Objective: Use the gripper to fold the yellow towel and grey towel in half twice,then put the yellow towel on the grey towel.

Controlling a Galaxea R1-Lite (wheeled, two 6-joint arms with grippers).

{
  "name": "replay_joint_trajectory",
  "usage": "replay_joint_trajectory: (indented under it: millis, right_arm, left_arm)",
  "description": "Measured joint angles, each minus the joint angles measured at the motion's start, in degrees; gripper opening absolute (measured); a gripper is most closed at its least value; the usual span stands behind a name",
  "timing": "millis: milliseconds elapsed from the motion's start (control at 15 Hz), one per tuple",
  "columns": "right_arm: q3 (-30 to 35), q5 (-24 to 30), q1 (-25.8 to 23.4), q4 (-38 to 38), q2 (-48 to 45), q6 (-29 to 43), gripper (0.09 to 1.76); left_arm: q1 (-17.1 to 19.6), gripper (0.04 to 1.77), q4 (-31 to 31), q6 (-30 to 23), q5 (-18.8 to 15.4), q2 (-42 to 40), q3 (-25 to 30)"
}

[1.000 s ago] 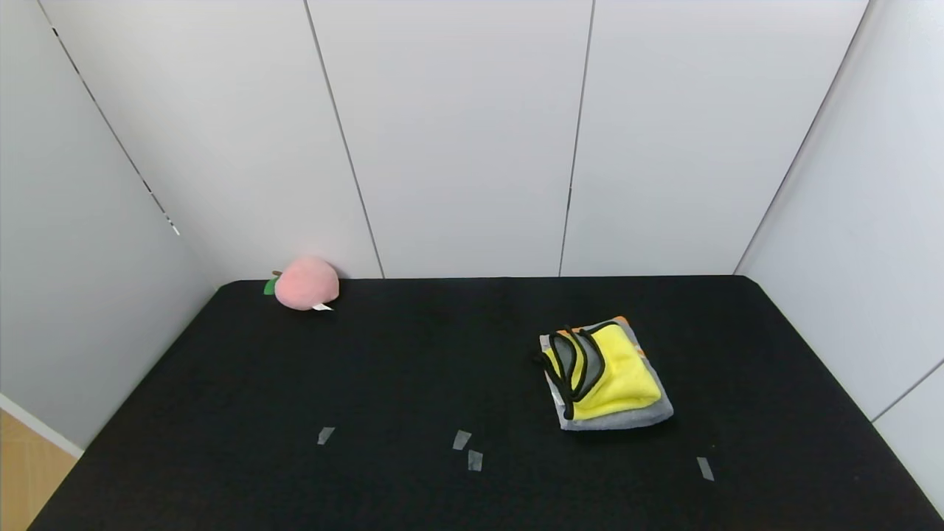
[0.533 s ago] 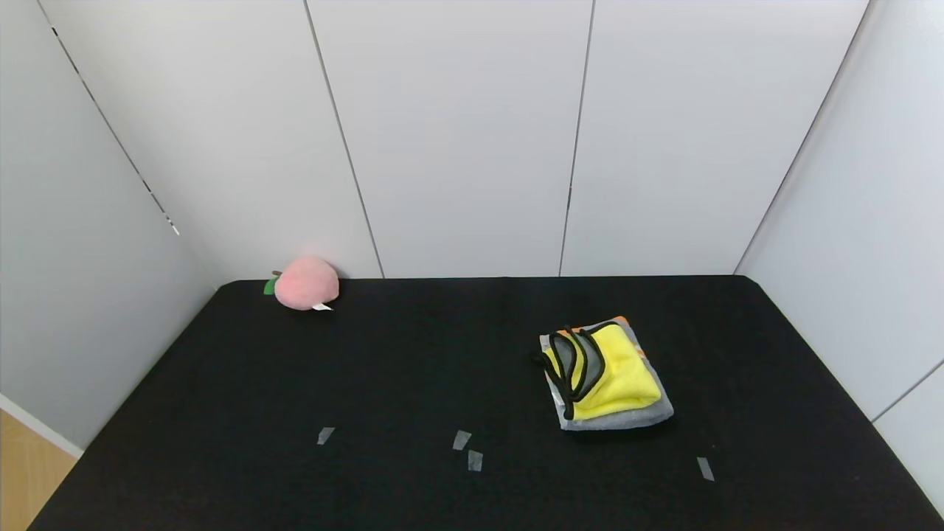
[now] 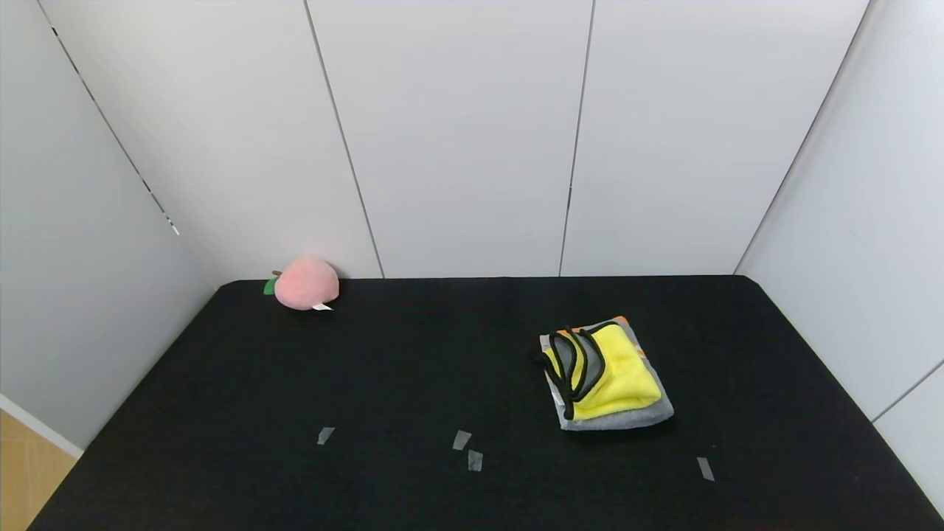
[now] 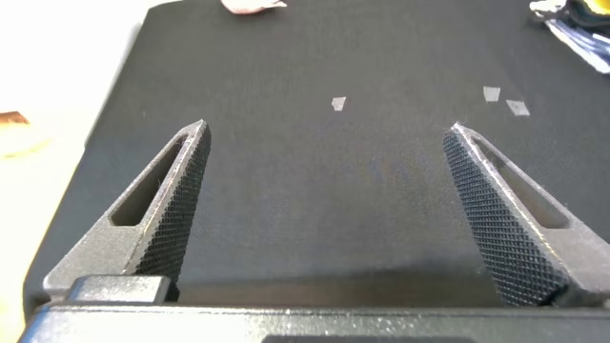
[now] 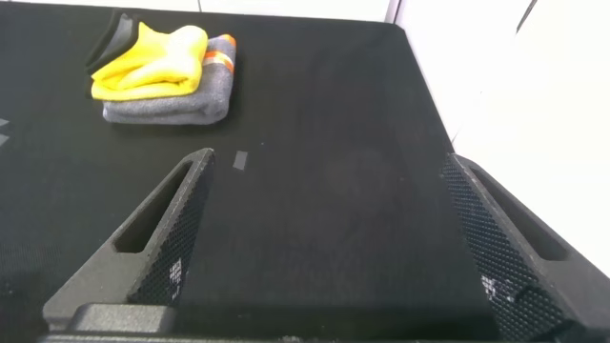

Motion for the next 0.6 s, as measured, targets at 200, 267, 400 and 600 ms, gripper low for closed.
replay_joint_trajectory:
  millis: [200, 267, 400, 600]
  right_arm:
    - [0.0, 0.0, -0.02, -0.02, 0.0, 0.0, 1.71]
    - [0.0, 0.07, -0.02, 0.0, 0.0, -0.1, 1.71]
    - [0.0, 0.1, -0.02, 0.02, 0.0, -0.16, 1.71]
    - [0.0, 0.1, -0.04, 0.02, 0.0, -0.18, 1.71]
  left_arm:
    - [0.0, 1.72, 0.0, -2.16, 0.43, 0.0, 0.0]
    - [0.0, 1.72, 0.0, -3.18, 0.44, 0.0, 0.0]
    - [0.0, 1.72, 0.0, -4.89, 0.84, 0.0, 0.0]
    - [0.0, 1.72, -0.21, -5.4, 1.44, 0.0, -0.02]
